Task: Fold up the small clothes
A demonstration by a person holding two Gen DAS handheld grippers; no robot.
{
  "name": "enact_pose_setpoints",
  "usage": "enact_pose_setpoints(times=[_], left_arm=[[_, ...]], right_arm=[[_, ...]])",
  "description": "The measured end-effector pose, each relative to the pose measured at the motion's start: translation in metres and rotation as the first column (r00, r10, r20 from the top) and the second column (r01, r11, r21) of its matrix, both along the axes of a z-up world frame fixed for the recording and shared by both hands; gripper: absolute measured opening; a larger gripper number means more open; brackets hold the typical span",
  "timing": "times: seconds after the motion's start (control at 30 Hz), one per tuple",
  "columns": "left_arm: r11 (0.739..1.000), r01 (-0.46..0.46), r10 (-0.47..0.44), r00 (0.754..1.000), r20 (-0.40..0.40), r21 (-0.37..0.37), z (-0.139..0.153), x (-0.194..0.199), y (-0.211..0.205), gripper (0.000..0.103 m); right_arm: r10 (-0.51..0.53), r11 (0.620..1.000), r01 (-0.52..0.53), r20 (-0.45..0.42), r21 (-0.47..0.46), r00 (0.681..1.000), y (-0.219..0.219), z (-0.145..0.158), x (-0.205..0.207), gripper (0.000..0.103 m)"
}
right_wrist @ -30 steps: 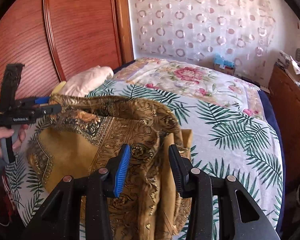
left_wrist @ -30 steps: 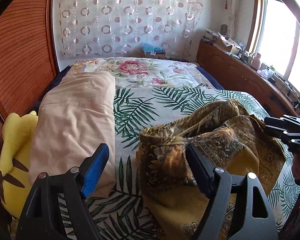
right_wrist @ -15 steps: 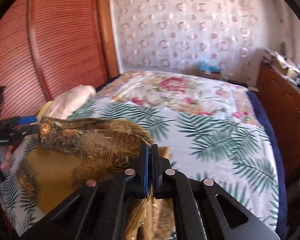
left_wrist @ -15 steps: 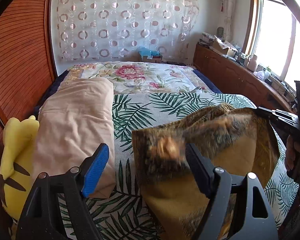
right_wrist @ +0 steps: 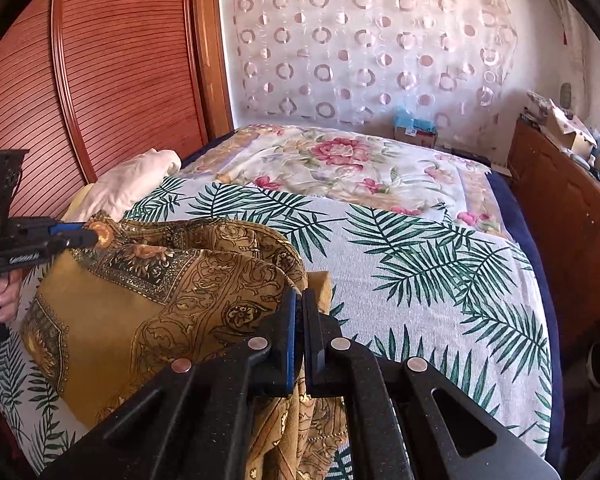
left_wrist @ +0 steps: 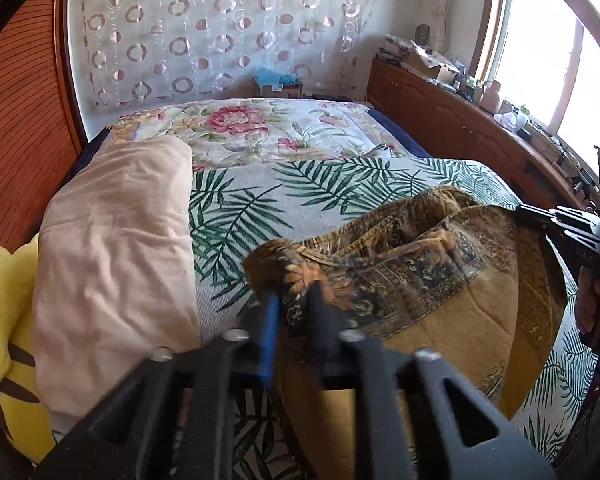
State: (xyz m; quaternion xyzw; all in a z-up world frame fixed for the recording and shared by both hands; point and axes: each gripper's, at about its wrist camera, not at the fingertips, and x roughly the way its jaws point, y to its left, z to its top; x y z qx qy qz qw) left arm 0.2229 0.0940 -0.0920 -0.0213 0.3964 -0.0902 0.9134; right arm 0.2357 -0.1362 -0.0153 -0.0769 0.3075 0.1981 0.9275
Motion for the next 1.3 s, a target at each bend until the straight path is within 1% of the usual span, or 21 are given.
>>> enact_pose_setpoints(times=[0.03, 0.13, 0.3, 0.37, 0.47, 0.5, 0.53, 0.6, 0.63, 0.67, 0.7, 0.77, 0.8, 0.87, 0.93, 1.03, 1.13, 1.3], left_arm=[[1.000, -0.007, 0.007, 1.000, 0.020, -0.001, 0.004, 0.000, 0.001, 0.008], [0.999, -0.041, 0.041, 0.998, 0.045, -0.005, 0.015, 0.002, 0.004, 0.008], [0.998, -0.051, 0.049, 0.998, 0.047, 0.042, 0.020, 0.001, -0.002, 0.008], [0.997, -0.047, 0.044, 0.998, 0.050, 0.061, 0.022, -0.002, -0.005, 0.010], [0.998, -0.046, 0.044, 0.997, 0.061, 0.041, 0.028, -0.011, -0.002, 0.022], [0.999, -0.044, 0.042, 0.997, 0.068, 0.030, 0.030, -0.015, 0.000, 0.032], [0.999, -0.040, 0.039, 0.996, 0.075, 0.020, 0.031, -0.018, 0.002, 0.045], [1.000, -0.024, 0.024, 0.996, 0.083, -0.002, 0.033, -0.025, 0.002, 0.053], [1.000, -0.010, 0.011, 0.997, 0.076, -0.010, 0.031, -0.029, 0.003, 0.057], [1.000, -0.005, 0.006, 0.998, 0.065, -0.007, 0.028, -0.032, 0.003, 0.059], [1.000, -0.005, 0.005, 0.998, 0.059, 0.000, 0.026, -0.034, 0.002, 0.059], [1.000, -0.009, 0.008, 1.000, 0.024, 0.028, 0.014, -0.038, 0.001, 0.059], [0.999, -0.011, 0.011, 1.000, 0.007, 0.037, 0.008, -0.039, 0.002, 0.059], [0.999, -0.017, 0.018, 0.999, -0.027, 0.041, -0.004, -0.039, 0.004, 0.059], [0.999, -0.024, 0.025, 0.998, -0.049, 0.036, -0.013, -0.038, 0.008, 0.059], [0.999, -0.036, 0.036, 0.996, -0.086, 0.007, -0.026, -0.036, 0.013, 0.059], [0.999, -0.037, 0.035, 0.995, -0.095, -0.017, -0.031, -0.037, 0.014, 0.059], [0.998, -0.037, 0.032, 0.993, -0.110, -0.047, -0.035, -0.037, 0.013, 0.059]], right_arm=[[0.001, 1.000, -0.001, 0.003, 0.000, 1.000, -0.001, 0.000, -0.003, 0.002], [-0.003, 1.000, 0.003, 0.025, -0.008, 1.000, -0.002, 0.002, -0.006, 0.002], [-0.005, 1.000, 0.005, 0.013, -0.006, 1.000, -0.002, 0.000, -0.004, 0.002], [-0.005, 1.000, 0.004, 0.014, 0.006, 1.000, -0.004, 0.002, -0.005, 0.002], [-0.003, 1.000, 0.003, 0.023, 0.019, 1.000, -0.006, 0.005, -0.010, 0.002], [0.002, 1.000, -0.002, 0.026, 0.023, 1.000, -0.006, 0.006, -0.012, 0.004], [0.010, 1.000, -0.011, 0.024, 0.025, 1.000, -0.007, 0.007, -0.014, 0.007], [0.021, 1.000, -0.021, 0.010, 0.015, 1.000, -0.006, 0.004, -0.016, 0.017], [0.027, 1.000, -0.027, 0.001, 0.004, 1.000, -0.005, 0.002, -0.017, 0.020], [0.022, 1.000, -0.022, -0.003, -0.007, 1.000, -0.004, 0.000, -0.017, 0.027], [0.023, 1.000, -0.023, -0.011, -0.020, 1.000, -0.005, -0.003, -0.018, 0.039], [0.027, 0.999, -0.029, -0.044, -0.041, 0.999, -0.004, -0.010, -0.014, 0.049], [0.020, 0.998, -0.023, -0.070, -0.057, 0.997, -0.005, -0.015, -0.011, 0.052], [0.003, 0.997, -0.011, -0.112, -0.073, 0.994, -0.006, -0.024, -0.003, 0.056], [0.002, 0.999, -0.008, -0.153, -0.039, 0.988, -0.009, -0.030, 0.004, 0.057], [0.009, 1.000, -0.006, -0.202, 0.019, 0.979, -0.014, -0.031, 0.014, 0.057], [0.024, 0.999, -0.012, -0.237, 0.052, 0.971, -0.015, -0.034, 0.021, 0.057], [0.038, 0.997, -0.020, -0.243, 0.077, 0.969, -0.019, -0.036, 0.028, 0.057]])
